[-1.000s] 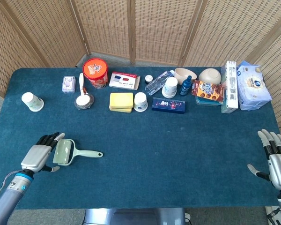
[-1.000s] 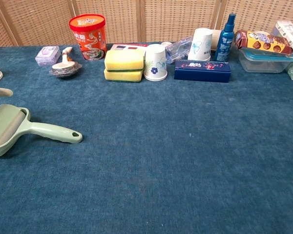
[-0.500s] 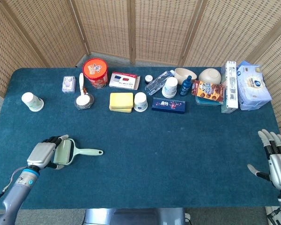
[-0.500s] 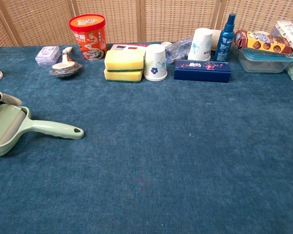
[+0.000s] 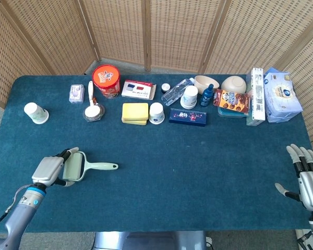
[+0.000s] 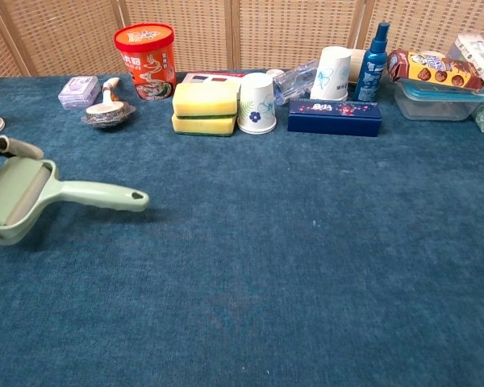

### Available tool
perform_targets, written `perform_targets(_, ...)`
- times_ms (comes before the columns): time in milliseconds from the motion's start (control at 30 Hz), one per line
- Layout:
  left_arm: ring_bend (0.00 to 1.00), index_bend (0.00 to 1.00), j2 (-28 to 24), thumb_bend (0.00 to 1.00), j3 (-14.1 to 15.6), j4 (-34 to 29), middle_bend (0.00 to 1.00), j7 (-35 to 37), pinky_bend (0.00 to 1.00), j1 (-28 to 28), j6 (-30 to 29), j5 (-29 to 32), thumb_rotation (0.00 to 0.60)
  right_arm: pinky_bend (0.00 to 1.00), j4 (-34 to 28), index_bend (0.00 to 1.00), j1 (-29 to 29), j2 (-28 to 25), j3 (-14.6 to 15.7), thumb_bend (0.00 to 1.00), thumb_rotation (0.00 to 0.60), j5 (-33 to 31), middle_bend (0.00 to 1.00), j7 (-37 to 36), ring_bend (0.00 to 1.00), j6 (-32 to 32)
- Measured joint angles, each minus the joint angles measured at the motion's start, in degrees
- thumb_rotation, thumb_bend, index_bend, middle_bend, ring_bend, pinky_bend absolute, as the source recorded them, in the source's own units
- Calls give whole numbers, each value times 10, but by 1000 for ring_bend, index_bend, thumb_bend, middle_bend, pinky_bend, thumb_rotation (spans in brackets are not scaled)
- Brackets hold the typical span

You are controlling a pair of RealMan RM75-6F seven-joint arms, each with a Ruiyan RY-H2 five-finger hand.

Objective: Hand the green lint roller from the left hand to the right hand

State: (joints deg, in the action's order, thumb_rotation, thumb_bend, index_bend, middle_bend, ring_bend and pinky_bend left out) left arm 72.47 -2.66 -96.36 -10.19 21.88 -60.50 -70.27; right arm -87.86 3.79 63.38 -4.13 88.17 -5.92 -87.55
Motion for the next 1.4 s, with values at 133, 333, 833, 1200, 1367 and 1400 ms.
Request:
perform_targets(133,317,290,-16,0,-2,-24,405,26,405,-1,-15,-42,600,0,-3,0,2,3,6,0,600,8,0,9,0,5)
perform_targets(333,316,290,-27,0,-20,-69,405,15,405,25,-11,-53,600,0,-18,0,14,6,19,0,600,28,0,26,0,29)
perform_targets(833,303,290,46,0,-68,-124,405,-110,405,114,36,49,600,0,-115,0,59,-5,18,0,600,51,0,72,0,81)
perform_targets(1200,303,290,149,0,-97,-122,405,-201,405,191,35,140,600,0,-202,0,97,2,10,0,600,23,0,157,0,148)
perform_targets(1367,302,290,186,0,-110,-120,405,-231,405,220,17,170,600,0,-228,0,109,11,7,0,600,-19,0,197,0,176)
perform_targets(1400,302,290,192,0,-113,-120,405,-238,405,226,11,176,600,0,-232,0,111,12,7,0,600,-26,0,204,0,181)
